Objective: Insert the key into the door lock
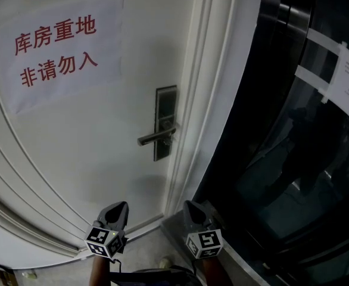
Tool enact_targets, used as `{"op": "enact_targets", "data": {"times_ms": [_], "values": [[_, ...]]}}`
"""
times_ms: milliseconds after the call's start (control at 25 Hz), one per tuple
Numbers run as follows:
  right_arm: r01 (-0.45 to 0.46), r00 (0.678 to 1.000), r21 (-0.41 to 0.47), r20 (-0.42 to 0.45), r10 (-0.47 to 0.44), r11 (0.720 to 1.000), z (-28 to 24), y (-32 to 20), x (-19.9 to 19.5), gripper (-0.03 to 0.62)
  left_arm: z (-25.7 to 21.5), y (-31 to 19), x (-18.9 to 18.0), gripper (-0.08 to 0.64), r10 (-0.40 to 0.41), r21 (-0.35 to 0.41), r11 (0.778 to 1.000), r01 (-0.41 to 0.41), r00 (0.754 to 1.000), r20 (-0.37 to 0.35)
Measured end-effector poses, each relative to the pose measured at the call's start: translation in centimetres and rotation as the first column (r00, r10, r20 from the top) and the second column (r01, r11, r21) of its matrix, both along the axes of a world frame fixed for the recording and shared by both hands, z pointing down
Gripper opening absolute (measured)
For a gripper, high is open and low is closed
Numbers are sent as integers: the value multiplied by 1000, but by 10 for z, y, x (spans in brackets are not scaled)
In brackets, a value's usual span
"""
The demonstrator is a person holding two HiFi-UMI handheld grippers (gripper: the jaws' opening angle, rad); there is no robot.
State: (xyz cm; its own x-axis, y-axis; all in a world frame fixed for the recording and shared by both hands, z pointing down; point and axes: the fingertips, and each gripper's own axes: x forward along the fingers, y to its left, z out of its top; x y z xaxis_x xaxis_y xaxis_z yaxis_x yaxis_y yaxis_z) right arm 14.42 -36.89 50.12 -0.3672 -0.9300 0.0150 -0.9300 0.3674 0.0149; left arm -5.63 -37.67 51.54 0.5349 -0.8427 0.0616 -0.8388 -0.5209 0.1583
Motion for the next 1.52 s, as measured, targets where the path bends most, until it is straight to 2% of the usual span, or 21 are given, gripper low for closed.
{"op": "enact_targets", "data": {"times_ms": [360, 640, 880, 1080, 1520], "values": [[2, 999, -59, 33, -1, 998, 23, 26, 7, 2, 16, 29, 15, 2, 24, -29, 999, -23, 999, 35], [16, 1000, -82, 27, -14, 997, 42, 39, 4, 2, 28, 42, 9, 2, 9, -49, 999, -7, 999, 44], [31, 1000, -53, 4, -30, 998, 35, 39, -5, 1, 29, 40, 4, 2, -3, -47, 999, 5, 999, 42], [39, 999, -66, 31, -37, 997, 37, 37, -7, 0, 28, 37, 1, 2, -5, -44, 999, 7, 999, 43], [30, 1000, -58, 11, -29, 998, 36, 32, -7, 2, 31, 30, 1, 2, 5, -49, 999, -3, 999, 42]]}}
